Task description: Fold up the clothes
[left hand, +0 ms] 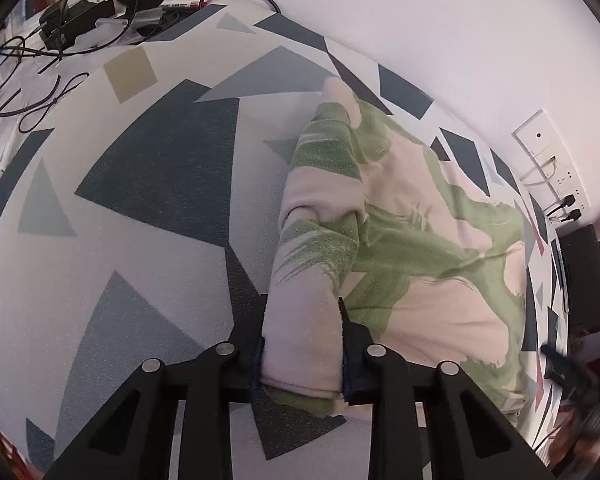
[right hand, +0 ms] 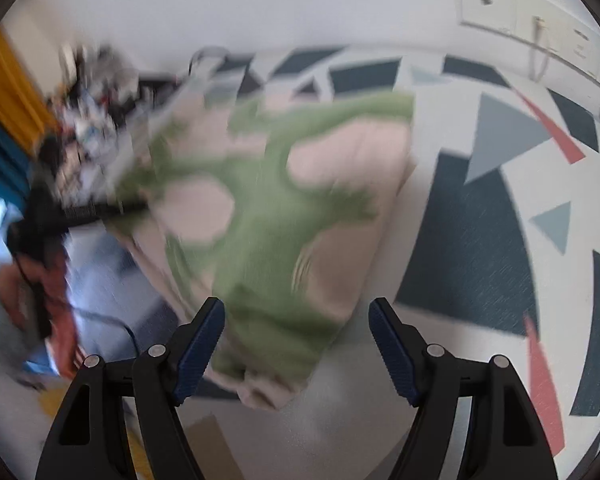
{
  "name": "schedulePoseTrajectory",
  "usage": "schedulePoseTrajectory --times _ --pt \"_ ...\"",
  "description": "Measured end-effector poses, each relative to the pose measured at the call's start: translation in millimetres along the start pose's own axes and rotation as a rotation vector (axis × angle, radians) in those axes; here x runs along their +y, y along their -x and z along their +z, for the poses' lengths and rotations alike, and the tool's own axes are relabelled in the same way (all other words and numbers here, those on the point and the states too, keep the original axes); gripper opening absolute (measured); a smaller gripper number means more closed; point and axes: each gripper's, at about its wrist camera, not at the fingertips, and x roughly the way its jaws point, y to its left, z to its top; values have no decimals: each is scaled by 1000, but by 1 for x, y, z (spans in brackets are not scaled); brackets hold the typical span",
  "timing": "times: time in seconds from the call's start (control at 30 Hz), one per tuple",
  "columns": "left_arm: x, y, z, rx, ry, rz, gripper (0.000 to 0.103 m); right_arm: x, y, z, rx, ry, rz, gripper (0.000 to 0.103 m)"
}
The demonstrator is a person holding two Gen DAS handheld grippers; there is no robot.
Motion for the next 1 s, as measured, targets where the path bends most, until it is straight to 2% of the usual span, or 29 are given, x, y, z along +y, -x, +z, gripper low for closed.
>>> schedulePoseTrajectory --times 0.13,0.3,0.47,0.6,0.63,0.73,0.77,0.8,0.83,0.87,1.0 --pt "-3 1 -1 -22 0 10 23 -24 12 27 -71 -126 51 76" --pt "3 12 -9 -38 -14 39 23 -45 -19 74 -135 -155 -29 76" --pt "18 16 -12 -47 20 42 23 -35 -63 106 -67 -94 -47 76" --pt "31 16 -12 -47 66 15 23 -18 -75 110 -65 -45 -59 76" --pt "34 16 -12 -47 72 8 23 -15 -78 110 -59 -44 -34 68" --pt "42 19 -14 -51 73 1 23 -5 -84 107 -43 -18 -24 57" --pt "45 20 -14 -52 74 1 23 -1 -86 105 -29 -12 -12 44" --pt "48 22 -15 -53 75 0 23 3 -88 104 -11 -11 6 37" --pt "51 23 -16 -54 76 0 23 7 -90 102 7 -10 24 23" --pt "54 25 -16 -56 73 1 23 12 -91 101 12 -7 25 17" --pt "67 38 -18 -55 47 7 22 39 -81 91 -20 19 -12 11"
